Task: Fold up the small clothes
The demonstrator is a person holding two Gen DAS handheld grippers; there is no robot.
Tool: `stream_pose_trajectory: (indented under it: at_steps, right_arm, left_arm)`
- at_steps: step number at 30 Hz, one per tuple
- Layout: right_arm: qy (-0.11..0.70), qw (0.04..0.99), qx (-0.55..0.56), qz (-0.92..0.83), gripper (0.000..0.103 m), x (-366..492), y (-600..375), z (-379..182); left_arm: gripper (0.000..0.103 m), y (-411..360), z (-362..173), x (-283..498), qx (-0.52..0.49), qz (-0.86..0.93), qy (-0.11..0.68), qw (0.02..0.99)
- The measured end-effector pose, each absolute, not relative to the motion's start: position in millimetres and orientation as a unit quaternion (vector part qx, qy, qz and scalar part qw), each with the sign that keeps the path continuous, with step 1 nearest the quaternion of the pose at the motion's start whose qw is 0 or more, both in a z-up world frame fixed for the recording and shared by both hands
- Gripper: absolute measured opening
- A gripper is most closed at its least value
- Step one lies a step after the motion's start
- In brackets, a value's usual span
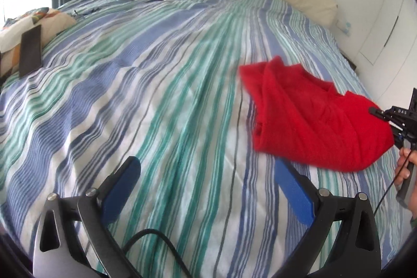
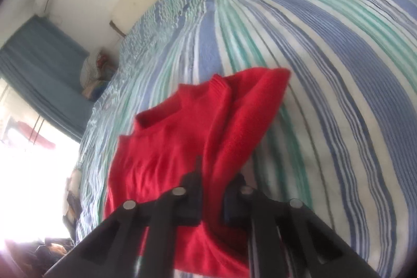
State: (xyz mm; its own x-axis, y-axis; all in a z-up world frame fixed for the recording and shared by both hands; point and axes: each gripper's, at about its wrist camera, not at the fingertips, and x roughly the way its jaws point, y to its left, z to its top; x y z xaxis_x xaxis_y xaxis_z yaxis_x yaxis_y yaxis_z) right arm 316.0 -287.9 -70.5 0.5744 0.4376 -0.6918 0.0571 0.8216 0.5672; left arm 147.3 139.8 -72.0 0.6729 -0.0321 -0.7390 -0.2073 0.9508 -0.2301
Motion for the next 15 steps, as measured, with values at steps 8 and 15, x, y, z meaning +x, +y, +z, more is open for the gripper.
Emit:
stream_pose_trajectory:
  at_steps: [8, 15]
  right_arm:
    - [0.465, 0.842, 0.156, 0.225, 0.011, 346, -89, -24]
    - [0.519, 0.753, 0.223, 0.338, 0.046, 330, -10, -91]
  left_arm:
    - [0.102, 174, -73, 145, -0.170, 0.088, 0.393, 0.899]
    - [0.102, 191, -76, 141, -0.174, 0.099, 0.395, 0.897]
